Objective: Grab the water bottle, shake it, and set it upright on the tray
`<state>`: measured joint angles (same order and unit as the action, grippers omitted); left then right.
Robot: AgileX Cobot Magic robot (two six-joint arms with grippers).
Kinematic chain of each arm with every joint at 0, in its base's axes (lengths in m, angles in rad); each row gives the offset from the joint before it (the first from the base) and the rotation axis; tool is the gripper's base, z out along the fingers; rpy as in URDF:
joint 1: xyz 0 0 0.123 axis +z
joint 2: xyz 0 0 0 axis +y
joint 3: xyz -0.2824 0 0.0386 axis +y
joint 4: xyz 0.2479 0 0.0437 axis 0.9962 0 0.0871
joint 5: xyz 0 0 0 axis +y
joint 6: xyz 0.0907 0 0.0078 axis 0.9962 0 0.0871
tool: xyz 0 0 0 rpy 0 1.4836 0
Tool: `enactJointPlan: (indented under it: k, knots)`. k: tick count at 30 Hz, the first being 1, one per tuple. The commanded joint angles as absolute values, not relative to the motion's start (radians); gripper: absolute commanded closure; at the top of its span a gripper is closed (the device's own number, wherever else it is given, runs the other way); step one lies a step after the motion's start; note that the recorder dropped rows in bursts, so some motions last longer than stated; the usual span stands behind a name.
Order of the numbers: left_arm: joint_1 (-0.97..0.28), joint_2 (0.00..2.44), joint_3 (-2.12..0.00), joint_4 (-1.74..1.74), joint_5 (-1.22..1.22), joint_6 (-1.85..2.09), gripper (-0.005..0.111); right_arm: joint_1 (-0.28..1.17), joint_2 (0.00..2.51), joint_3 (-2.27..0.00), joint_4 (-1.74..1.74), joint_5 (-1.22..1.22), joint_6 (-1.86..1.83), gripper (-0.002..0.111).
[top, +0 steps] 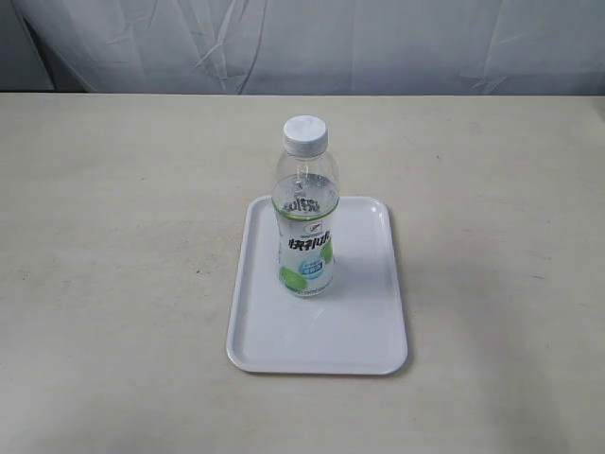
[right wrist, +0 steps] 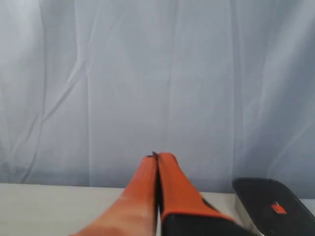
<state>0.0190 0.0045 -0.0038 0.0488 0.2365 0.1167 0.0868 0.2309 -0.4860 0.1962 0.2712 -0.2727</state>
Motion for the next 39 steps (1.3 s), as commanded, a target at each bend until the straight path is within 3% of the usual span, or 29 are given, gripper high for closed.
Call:
enactJointPlan:
  k: [1, 9, 22, 39]
  knots:
    - [0.019, 0.0, 0.0, 0.043, 0.232, 0.112, 0.106, 0.004, 0.097, -0.301, 0.141, 0.263, -0.271, 0.109]
    - [0.019, 0.0, 0.0, 0.043, 0.232, 0.114, 0.106, -0.085, 0.0, -0.071, 0.104, 0.26, -0.271, 0.109]
    - [0.019, 0.0, 0.0, 0.043, 0.232, 0.113, 0.106, -0.085, 0.0, 0.0, -0.008, 0.184, -0.088, 0.109]
    - [0.019, 0.0, 0.0, 0.043, 0.232, 0.113, 0.106, -0.093, 0.0, 0.0, -0.018, 0.298, -0.023, 0.109]
